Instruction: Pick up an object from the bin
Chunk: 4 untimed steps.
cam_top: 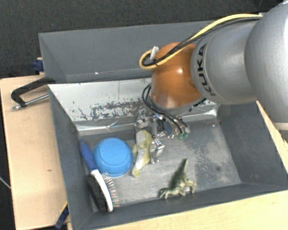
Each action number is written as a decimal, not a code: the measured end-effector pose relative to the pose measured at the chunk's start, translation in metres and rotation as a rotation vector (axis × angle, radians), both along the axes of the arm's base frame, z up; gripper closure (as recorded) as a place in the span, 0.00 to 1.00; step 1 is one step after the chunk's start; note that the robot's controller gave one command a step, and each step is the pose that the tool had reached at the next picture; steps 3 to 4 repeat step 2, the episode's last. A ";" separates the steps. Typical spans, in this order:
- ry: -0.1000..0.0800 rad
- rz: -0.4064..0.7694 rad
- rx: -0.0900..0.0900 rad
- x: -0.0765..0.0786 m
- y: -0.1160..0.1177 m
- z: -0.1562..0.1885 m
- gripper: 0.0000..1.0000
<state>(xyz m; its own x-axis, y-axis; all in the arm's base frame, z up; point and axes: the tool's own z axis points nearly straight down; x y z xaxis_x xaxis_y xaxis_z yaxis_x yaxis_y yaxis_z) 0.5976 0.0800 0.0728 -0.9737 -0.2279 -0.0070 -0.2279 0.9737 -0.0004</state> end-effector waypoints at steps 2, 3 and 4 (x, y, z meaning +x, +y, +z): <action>-0.009 0.004 0.001 -0.009 -0.014 0.143 1.00; -0.009 0.004 0.001 -0.009 -0.014 0.143 1.00; -0.009 0.004 0.001 -0.009 -0.014 0.143 1.00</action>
Offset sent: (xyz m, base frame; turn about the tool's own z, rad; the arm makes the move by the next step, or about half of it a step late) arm 0.0000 0.0000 0.0000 0.0000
